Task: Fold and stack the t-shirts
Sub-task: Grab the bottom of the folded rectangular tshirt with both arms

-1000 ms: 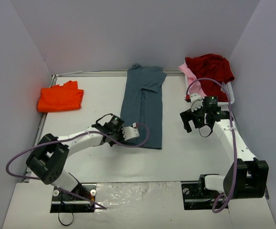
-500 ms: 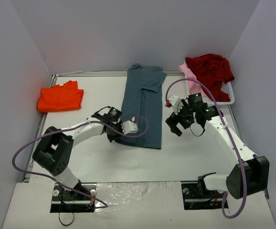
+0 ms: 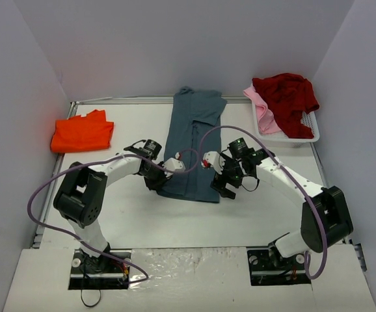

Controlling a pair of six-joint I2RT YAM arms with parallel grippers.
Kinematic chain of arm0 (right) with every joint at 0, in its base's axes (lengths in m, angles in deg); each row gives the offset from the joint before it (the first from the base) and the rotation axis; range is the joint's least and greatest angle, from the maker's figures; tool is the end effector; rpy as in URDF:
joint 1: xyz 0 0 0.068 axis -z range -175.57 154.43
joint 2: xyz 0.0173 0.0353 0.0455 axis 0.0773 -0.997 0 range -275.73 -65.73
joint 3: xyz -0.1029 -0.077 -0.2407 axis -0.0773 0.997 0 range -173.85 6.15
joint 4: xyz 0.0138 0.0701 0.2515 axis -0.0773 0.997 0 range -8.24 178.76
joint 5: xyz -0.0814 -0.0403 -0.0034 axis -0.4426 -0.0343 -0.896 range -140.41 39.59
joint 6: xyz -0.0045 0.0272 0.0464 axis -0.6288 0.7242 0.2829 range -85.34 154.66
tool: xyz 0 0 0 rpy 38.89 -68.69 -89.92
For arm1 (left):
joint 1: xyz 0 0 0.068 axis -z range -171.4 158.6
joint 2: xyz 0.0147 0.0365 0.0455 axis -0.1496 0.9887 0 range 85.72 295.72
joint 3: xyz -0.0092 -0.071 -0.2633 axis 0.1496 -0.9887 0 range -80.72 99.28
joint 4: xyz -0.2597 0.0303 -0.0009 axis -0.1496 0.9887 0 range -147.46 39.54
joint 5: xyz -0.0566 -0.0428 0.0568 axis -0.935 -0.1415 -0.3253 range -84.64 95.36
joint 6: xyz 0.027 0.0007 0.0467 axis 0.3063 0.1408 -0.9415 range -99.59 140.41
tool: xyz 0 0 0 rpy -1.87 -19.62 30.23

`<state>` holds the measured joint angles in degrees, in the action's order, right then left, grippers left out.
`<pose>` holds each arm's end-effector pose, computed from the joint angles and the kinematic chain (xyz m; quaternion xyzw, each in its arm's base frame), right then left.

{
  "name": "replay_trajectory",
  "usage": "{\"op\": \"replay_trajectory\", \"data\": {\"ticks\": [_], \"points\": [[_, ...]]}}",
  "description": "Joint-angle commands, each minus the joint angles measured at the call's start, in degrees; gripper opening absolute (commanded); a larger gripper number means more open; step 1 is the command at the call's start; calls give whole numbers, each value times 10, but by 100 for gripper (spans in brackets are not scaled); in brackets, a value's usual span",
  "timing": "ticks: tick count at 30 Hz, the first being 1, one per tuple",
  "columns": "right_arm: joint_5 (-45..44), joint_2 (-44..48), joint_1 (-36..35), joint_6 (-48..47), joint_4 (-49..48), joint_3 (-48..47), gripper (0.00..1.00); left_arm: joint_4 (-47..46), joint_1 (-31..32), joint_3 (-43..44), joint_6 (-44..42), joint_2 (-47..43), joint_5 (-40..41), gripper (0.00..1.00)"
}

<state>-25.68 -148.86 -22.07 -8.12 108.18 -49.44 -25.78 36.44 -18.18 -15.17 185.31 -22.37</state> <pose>0.2582 0.1454 0.2295 -0.5825 0.7265 0.1589 0.3280 0.2876 -0.1706 0.1758 0.5391 0.7885 -0.2229 0.1948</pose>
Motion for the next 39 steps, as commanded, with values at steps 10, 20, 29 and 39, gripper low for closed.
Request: {"op": "replay_trajectory", "data": {"ticks": [10,20,29,39], "points": [[-37,36,-83,4,-77,52,84,37,-29,31,16,30,-81,2],[-47,-2,-103,-4,-89,65,62,42,-43,39,22,45,-99,3],[-50,-43,-115,-6,-91,64,58,48,-52,43,25,55,-114,2],[-51,-86,-118,-5,-109,70,58,47,-57,41,25,59,-116,2]]}}
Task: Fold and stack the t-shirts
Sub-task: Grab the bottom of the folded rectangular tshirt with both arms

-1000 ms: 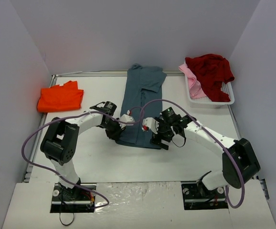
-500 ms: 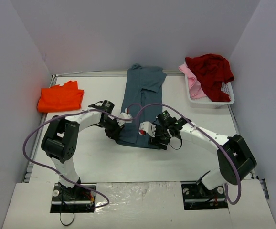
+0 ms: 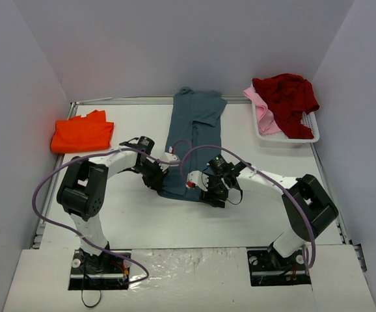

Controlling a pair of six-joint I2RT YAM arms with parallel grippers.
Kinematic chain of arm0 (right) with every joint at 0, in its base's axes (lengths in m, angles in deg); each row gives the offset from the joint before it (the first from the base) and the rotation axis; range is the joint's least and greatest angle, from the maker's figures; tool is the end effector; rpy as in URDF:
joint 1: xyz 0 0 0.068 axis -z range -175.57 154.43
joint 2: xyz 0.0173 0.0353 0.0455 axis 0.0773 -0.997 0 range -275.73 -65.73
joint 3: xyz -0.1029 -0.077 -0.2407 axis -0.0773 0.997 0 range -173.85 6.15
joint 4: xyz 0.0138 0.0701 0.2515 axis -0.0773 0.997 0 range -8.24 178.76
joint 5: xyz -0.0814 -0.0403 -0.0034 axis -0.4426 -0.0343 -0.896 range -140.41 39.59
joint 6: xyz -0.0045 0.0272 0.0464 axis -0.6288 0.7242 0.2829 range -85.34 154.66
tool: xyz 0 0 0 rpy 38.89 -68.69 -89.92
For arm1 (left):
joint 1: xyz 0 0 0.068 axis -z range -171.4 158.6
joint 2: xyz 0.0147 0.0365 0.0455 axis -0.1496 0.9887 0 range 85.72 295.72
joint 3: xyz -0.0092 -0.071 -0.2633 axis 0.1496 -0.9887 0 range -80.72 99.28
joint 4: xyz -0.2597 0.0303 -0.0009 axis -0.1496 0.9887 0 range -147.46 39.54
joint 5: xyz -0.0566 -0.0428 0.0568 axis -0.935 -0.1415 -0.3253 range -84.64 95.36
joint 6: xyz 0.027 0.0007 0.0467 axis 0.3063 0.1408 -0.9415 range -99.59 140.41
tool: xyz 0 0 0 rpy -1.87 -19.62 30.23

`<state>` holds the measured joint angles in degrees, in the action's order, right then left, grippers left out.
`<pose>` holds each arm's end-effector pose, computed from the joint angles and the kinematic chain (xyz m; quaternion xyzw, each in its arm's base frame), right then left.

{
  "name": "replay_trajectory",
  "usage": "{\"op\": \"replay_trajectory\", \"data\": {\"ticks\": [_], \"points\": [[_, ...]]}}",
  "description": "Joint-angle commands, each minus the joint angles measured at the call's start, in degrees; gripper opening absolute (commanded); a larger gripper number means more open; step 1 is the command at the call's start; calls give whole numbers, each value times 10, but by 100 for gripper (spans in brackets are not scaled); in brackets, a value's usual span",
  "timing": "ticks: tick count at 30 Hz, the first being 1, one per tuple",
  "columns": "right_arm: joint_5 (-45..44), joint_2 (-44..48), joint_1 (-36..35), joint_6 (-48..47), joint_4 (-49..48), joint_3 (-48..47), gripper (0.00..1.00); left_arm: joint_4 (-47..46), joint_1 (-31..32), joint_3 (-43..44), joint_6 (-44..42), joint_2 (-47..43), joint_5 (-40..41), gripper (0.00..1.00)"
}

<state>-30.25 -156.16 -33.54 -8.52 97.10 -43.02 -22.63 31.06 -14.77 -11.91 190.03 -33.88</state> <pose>0.2328 0.1972 0.1713 -0.6516 0.6835 0.1547 0.2903 0.3093 -0.1522 0.1671 0.4722 0.8048 -0.3191 0.1658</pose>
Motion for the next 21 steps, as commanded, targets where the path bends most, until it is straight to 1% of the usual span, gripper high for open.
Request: {"op": "replay_trajectory", "data": {"ticks": [1,2,5,9,10,16,21], "points": [[-7,-21,-4,-2,-1,6,59,16,-3,7,-8,12,-2,3],[-8,-25,-3,0,-5,7,61,16,-4,7,-7,12,-3,3],[-16,-35,-3,2,-18,11,61,16,-6,6,-7,11,-6,2],[-27,-43,-3,7,-21,10,53,18,-7,7,-10,12,-9,2],[-31,-43,-3,8,-21,10,50,20,-7,9,-11,12,-10,2],[-50,-41,-4,10,-19,15,41,33,-7,18,-13,12,-14,2],[-57,-30,-3,9,-10,16,37,42,-7,22,-14,5,-16,2]]}}
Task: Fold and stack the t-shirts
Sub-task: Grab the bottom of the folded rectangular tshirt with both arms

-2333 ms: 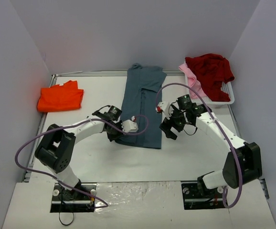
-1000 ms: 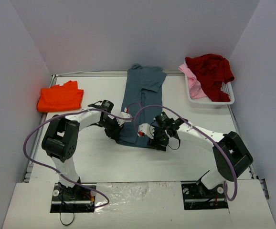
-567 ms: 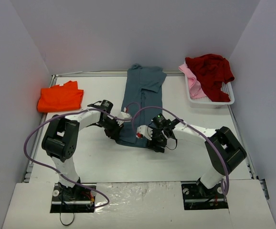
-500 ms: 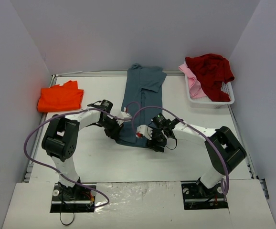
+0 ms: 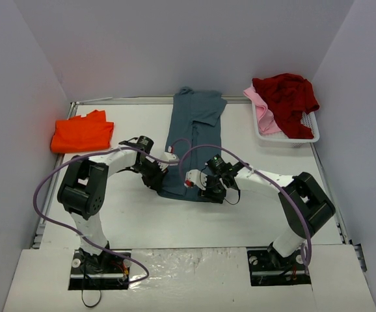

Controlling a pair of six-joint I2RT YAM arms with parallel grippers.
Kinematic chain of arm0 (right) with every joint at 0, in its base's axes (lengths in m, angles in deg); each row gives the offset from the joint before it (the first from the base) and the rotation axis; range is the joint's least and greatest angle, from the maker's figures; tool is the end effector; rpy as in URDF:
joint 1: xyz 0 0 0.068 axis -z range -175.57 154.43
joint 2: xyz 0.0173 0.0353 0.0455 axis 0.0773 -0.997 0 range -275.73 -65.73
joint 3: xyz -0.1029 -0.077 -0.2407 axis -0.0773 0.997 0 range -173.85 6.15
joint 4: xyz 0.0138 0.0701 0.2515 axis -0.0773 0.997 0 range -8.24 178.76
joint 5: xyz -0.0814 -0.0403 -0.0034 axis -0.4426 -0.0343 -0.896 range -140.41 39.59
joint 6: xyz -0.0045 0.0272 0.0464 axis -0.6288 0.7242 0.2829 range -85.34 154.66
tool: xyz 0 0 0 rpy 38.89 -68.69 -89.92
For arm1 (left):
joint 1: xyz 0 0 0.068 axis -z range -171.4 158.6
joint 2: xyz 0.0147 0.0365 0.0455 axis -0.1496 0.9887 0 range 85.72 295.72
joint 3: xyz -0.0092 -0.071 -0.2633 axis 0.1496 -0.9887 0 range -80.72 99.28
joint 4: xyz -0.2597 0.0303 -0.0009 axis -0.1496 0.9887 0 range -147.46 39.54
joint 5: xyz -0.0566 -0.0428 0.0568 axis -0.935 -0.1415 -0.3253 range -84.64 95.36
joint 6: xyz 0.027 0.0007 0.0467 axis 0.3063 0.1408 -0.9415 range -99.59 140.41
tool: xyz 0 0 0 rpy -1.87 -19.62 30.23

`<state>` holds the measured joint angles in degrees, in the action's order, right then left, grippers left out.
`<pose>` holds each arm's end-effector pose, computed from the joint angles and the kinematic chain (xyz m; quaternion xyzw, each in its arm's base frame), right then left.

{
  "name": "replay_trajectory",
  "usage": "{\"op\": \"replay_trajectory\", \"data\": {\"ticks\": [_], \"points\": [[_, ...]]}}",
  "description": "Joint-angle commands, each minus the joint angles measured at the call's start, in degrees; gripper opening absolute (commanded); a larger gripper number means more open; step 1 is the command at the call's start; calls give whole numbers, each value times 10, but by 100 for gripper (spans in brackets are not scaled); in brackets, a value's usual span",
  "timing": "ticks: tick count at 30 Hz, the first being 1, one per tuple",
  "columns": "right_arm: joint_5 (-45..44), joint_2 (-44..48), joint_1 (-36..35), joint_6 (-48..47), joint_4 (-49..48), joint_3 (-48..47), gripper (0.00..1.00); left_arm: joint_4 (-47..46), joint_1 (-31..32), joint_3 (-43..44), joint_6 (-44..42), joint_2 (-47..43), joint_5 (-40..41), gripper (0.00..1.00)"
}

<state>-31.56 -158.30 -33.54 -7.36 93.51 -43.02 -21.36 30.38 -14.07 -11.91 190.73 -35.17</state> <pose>0.2393 0.2014 0.1641 -0.6425 0.6895 0.1458 0.3008 0.3116 -0.1494 0.1662 0.4643 0.8066 -0.3301 0.1579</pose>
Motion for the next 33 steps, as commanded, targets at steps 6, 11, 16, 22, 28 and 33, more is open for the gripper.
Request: {"op": "replay_trajectory", "data": {"ticks": [6,11,16,22,28,33], "points": [[-57,4,0,-3,35,12,34,34,-1,15,-13,-13,-4,2],[-45,1,15,-6,51,0,28,34,0,15,-5,-21,-6,2],[-25,16,18,-3,69,-11,24,18,2,6,11,-45,-9,2],[16,17,22,-12,120,-44,20,39,11,13,16,-61,-18,2],[53,-10,23,-22,183,-102,14,61,22,24,10,-75,-33,2],[73,-8,23,-28,217,-129,3,60,40,19,10,-83,-20,2]]}}
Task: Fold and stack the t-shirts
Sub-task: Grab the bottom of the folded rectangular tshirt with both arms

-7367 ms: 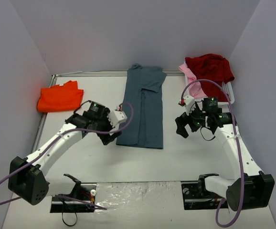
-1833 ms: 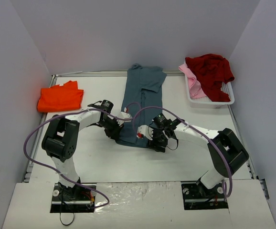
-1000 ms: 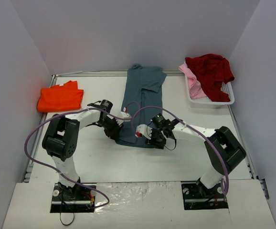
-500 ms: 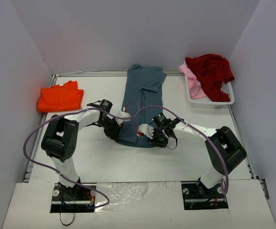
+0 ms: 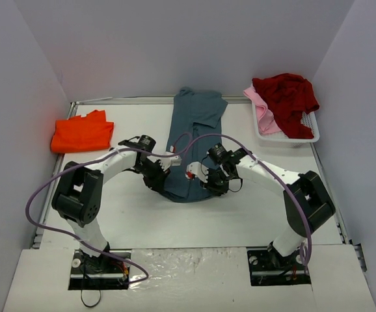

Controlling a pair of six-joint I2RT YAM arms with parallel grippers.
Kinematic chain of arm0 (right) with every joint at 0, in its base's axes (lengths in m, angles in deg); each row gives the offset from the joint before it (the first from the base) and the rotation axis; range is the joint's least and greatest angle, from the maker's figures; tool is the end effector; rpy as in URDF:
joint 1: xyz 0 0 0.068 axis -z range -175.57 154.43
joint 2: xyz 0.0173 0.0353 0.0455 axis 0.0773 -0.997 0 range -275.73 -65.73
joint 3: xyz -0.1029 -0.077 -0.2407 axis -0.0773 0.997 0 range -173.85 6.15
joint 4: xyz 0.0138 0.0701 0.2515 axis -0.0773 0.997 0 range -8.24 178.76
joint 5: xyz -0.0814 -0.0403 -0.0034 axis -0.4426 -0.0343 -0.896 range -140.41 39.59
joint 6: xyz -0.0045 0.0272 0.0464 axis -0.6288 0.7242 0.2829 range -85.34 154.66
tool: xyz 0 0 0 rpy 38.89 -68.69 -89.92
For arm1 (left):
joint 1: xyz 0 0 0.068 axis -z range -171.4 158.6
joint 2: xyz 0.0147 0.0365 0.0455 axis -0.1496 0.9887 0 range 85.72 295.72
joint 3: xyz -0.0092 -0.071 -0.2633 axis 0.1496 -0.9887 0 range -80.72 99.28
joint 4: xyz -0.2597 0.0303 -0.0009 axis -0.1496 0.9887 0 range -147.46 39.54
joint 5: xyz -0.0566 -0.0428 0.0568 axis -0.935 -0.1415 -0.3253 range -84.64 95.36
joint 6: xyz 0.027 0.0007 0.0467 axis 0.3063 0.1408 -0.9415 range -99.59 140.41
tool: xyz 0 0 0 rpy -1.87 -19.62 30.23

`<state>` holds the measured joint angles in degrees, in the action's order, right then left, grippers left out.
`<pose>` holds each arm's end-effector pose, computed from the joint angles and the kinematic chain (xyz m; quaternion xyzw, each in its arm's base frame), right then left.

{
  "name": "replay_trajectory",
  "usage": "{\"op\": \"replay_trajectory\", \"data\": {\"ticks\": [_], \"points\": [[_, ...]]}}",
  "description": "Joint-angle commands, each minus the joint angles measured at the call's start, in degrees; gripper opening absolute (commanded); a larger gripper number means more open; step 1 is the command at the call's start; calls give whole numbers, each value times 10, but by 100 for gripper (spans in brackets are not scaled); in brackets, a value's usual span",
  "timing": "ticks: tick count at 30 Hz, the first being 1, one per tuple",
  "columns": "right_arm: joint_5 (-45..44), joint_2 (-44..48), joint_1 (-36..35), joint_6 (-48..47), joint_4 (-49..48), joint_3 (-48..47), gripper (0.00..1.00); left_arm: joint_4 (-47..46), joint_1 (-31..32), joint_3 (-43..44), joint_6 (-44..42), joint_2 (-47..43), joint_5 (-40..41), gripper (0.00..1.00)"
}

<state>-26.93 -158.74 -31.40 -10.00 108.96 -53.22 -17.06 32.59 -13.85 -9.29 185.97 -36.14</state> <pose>0.2536 0.2006 0.1982 -0.6513 0.6901 0.1774 0.2609 0.2944 -0.1568 0.1920 0.4626 0.8035 -0.3437 0.1493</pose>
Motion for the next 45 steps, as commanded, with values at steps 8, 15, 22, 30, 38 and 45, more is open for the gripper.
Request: {"op": "replay_trajectory", "data": {"ticks": [8,15,22,30,38,45], "points": [[32,14,2,2,94,-36,0,6,22,2,-17,-52,-26,2],[41,20,1,9,116,-38,0,19,22,-12,-25,-74,-32,3],[53,20,1,10,158,-60,0,58,27,-21,-50,-94,-50,2],[82,26,0,-5,209,-81,0,85,39,-49,-86,-135,-84,2],[126,31,0,-35,245,-89,0,104,48,-77,-132,-169,-128,2],[143,54,-3,-46,270,-90,0,136,54,-90,-181,-196,-155,2]]}}
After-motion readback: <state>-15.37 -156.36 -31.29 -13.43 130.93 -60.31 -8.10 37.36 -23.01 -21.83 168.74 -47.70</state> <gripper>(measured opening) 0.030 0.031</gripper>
